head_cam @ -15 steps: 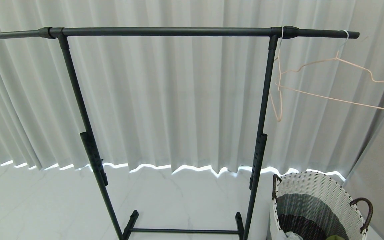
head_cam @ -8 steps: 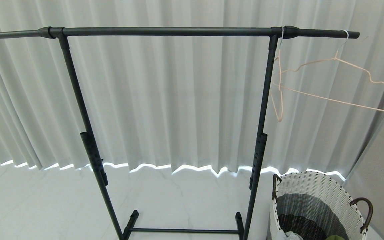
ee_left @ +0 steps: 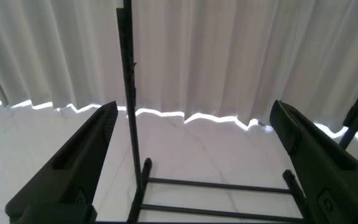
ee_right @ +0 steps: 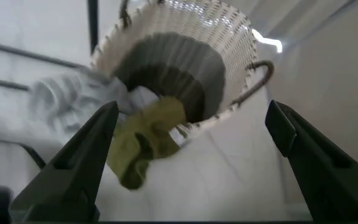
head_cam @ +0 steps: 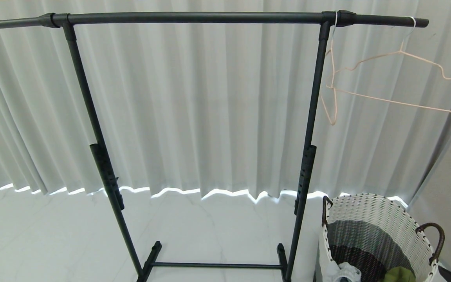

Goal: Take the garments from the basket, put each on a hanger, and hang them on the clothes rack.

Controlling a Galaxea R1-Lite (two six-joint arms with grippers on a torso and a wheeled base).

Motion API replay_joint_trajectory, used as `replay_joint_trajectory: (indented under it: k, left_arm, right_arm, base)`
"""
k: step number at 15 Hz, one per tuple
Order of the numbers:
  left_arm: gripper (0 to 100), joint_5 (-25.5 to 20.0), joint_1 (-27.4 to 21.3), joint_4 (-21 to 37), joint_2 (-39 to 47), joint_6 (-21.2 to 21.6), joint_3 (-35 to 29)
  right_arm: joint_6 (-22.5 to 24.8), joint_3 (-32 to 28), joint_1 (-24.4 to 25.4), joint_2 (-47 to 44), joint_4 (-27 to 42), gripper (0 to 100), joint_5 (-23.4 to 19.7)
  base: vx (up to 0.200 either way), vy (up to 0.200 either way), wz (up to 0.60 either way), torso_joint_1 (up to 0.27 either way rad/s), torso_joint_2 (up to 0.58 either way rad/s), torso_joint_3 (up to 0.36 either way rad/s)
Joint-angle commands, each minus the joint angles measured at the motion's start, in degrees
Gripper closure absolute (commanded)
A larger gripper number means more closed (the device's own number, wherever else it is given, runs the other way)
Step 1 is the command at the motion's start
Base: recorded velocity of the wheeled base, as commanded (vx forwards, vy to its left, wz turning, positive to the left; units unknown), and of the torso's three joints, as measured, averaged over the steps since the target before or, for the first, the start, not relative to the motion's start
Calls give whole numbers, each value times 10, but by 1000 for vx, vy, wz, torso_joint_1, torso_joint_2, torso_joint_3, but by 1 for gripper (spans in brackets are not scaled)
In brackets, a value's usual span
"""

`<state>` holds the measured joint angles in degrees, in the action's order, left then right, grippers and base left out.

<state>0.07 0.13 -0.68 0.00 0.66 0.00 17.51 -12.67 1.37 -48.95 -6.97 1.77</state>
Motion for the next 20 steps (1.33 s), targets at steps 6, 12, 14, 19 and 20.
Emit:
replay_joint_trajectory:
  k: [6, 12, 14, 19, 20]
  left_arm:
    - [0, 0, 0, 0, 0, 2, 0]
    - [0, 0, 0, 0, 0, 1, 0]
    - [0, 0, 0, 0, 1, 2, 0]
    - [0, 0, 0, 0, 0, 2, 0]
    - [0, 0, 0, 0, 0, 2, 0]
  right_arm:
    - [239, 7, -32, -225, -1, 0, -1]
    - [261, 46, -30, -359, -88, 0, 0]
    - [261, 58, -33, -409, -152, 0, 3]
    - [261, 53, -52, -488, -234, 0, 11]
    - [261, 48, -59, -509, -262, 0, 15]
  base:
    - [0, 0, 0, -11, 16, 17]
    - [0, 0, 0, 0, 0, 0]
    - [0, 0, 0, 0, 0, 0]
    - [0, 0, 0, 0, 0, 0]
    - [0, 0, 0, 0, 0, 0]
